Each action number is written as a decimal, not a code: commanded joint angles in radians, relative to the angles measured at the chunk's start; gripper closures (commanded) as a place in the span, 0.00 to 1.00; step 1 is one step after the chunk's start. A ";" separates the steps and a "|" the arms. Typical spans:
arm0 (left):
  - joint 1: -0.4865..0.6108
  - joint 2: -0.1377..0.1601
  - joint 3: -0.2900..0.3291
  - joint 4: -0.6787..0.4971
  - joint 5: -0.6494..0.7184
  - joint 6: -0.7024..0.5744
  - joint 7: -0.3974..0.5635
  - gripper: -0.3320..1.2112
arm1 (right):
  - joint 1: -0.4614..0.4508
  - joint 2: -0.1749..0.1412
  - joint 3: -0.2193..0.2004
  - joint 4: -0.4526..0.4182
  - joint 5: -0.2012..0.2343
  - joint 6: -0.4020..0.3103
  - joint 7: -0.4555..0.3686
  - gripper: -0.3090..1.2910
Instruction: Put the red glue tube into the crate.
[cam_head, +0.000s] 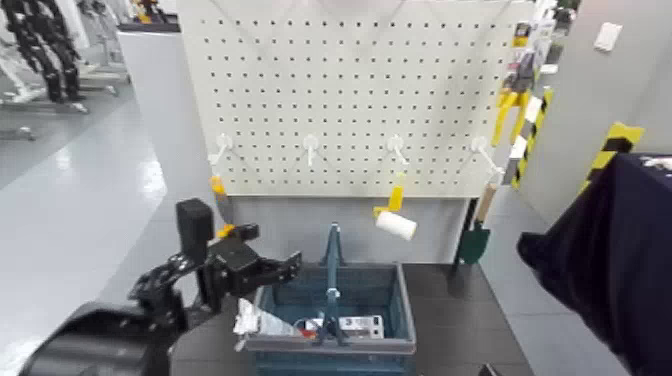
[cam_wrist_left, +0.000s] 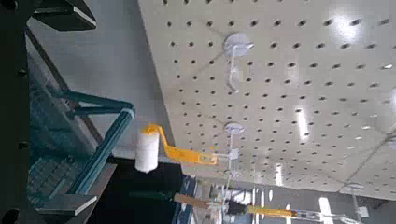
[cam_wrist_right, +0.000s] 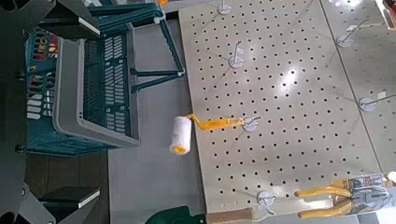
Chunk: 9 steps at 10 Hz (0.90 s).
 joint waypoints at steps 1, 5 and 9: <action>0.261 -0.007 0.071 -0.282 -0.036 -0.080 0.231 0.23 | 0.010 0.003 -0.001 -0.011 0.012 0.001 -0.013 0.25; 0.558 -0.099 0.126 -0.457 -0.186 -0.141 0.355 0.26 | 0.027 0.003 -0.009 -0.014 0.012 -0.020 -0.022 0.25; 0.758 -0.111 0.131 -0.476 -0.171 -0.238 0.459 0.28 | 0.039 -0.002 -0.009 -0.020 0.023 -0.036 -0.042 0.26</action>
